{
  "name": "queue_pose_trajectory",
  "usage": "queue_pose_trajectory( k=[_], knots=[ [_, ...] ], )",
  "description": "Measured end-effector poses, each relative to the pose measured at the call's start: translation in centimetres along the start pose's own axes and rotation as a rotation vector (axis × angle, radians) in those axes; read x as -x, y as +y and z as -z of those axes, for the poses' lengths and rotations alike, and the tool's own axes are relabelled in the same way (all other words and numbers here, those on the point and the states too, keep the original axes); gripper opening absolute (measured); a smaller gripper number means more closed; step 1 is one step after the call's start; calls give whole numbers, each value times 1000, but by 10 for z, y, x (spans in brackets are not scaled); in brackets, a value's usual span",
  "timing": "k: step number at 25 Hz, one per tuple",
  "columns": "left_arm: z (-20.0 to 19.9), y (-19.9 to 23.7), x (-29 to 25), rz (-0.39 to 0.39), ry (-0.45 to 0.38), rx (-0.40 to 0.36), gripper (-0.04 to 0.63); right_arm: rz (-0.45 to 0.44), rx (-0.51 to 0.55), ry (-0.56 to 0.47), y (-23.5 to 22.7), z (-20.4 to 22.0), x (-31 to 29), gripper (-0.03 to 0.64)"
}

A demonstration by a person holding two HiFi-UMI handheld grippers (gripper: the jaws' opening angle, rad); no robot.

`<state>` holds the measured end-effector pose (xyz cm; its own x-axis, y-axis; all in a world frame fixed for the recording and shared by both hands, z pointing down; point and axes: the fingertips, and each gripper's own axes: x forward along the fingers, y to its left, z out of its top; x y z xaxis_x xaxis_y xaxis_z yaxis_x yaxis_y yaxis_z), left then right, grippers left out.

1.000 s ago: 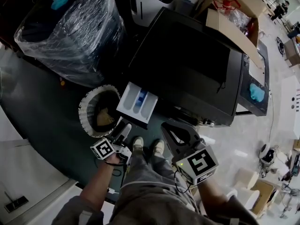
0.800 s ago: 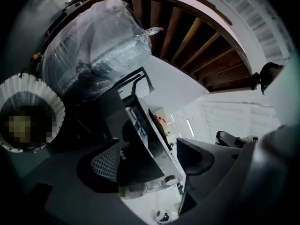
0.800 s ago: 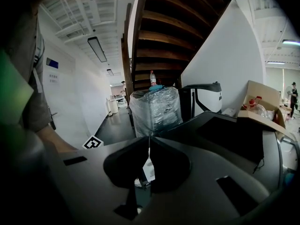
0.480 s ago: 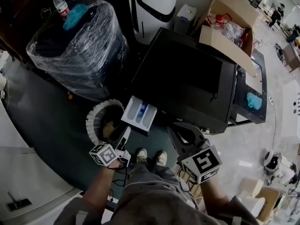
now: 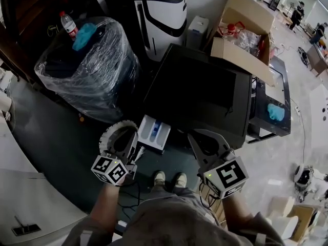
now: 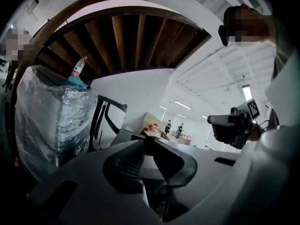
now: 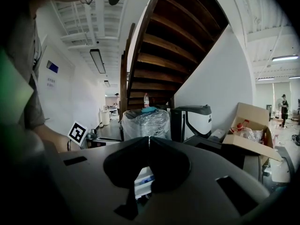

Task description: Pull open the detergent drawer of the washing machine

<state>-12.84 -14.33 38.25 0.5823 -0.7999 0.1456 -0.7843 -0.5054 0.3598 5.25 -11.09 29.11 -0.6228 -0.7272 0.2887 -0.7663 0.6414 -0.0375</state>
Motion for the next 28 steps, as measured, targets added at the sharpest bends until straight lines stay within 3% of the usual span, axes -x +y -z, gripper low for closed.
queue_pose_trajectory(
  k=[6,11,15,23,28],
  knots=[
    [-54,-26,-7,1,-18,-117,35,32,38,-70,-7,-29,9,34],
    [-93,-57,-12,8,-6,-333,25,47,57,-169,-3,-69,20,34],
    [-123,-80,-14,22,-33,-434,23,58,88,-216,-3,-90,30,34],
    [-167,-106,-7,0,-85,-506,23,94,108,-268,-8,-111,47,34],
    [-171,-121,-8,36,-70,-547,25,110,98,-280,-14,-112,53,34]
  ],
)
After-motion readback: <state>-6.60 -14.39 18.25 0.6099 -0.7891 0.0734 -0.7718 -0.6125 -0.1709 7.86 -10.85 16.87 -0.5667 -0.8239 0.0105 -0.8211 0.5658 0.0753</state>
